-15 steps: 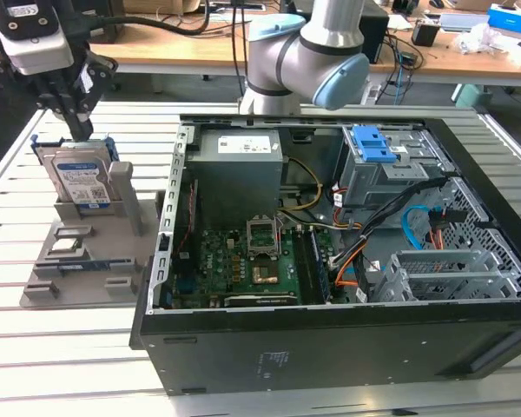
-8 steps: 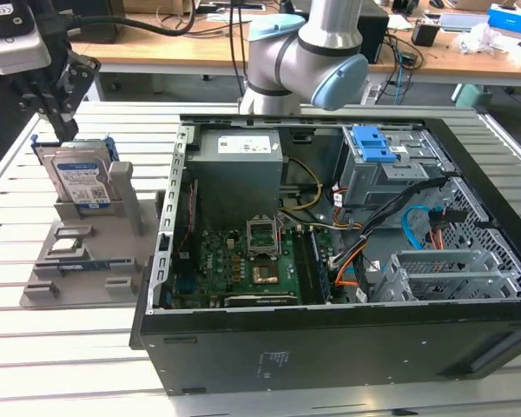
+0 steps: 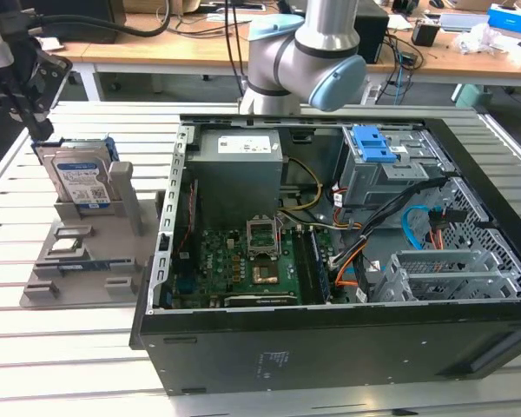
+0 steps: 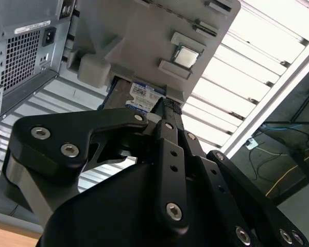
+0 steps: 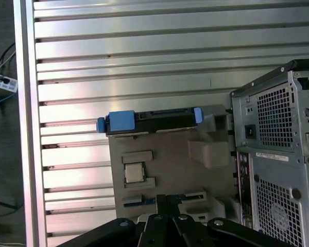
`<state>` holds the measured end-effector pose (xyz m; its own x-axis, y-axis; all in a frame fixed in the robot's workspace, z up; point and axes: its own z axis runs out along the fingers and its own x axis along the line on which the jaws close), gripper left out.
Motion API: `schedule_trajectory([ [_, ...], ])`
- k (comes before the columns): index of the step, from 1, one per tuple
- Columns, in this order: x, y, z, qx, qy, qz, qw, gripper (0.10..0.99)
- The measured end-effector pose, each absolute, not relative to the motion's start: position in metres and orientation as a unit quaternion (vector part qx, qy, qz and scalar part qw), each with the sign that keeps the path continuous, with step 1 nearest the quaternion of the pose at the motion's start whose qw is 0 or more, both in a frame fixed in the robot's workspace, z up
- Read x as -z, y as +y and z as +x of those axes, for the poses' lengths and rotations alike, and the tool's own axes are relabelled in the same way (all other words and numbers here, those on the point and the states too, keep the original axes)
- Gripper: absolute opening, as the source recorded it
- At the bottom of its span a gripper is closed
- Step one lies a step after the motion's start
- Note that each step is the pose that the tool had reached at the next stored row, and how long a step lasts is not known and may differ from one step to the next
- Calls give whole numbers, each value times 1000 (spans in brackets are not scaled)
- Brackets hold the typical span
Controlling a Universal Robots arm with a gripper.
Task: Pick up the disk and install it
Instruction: 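Reach for the disk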
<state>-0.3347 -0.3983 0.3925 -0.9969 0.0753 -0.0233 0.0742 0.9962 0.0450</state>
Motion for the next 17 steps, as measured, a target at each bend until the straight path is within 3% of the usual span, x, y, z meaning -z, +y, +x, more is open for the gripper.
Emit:
schedule_trajectory([
  [17,-391,-383,-376,-22,999,37,12,106],
])
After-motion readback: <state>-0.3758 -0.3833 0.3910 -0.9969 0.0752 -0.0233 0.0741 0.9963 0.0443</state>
